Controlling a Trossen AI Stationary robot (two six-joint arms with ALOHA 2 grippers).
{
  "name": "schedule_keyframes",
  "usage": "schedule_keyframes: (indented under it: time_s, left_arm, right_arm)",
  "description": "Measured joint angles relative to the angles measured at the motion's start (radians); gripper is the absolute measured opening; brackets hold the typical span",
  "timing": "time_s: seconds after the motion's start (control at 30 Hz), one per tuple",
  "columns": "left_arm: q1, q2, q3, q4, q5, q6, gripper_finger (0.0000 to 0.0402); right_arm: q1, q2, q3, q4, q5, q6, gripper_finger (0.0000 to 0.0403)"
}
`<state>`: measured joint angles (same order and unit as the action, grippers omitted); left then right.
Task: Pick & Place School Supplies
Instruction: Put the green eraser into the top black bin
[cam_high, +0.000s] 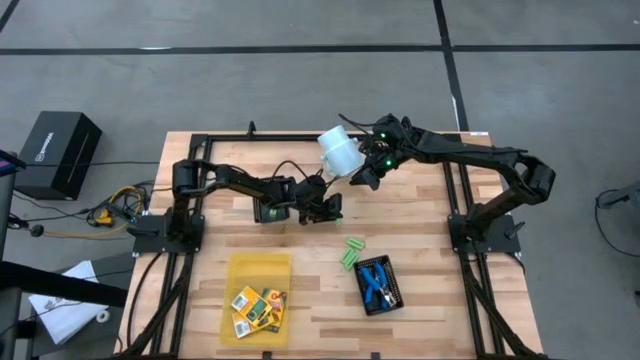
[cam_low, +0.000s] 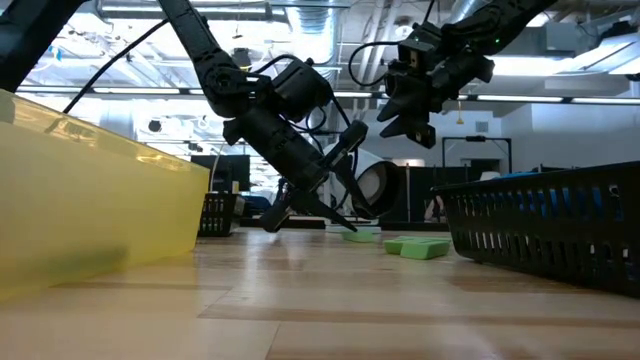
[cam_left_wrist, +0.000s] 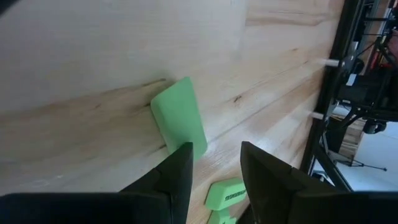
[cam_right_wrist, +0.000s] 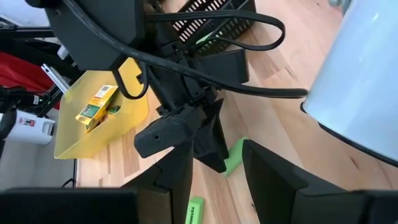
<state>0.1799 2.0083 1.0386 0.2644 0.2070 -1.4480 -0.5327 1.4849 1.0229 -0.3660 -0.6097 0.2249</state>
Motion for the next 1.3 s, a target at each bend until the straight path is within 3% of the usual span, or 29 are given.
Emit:
schedule_keyframes:
  time_s: [0.97,1.17,1.3]
  left_arm:
    - [-0.01,-0.008,-0.038,-0.014,0.027,-0.001,0.0129]
    - [0.007,-0.008,-0.038,-0.014,0.029,-0.018,0.0094]
    - [0.024,-0.008,-0.038,-0.014,0.04,-0.018,0.0036]
  right_arm:
    - [0.0,0.0,-0.001,-0.023,-0.023,-0.016,0.0134]
    - [0.0,0.0,-0.001,-0.019,-0.023,-0.016,0.0132]
    - [0.0,0.0,-0.001,-0.015,-0.038,-0.015,0.0129]
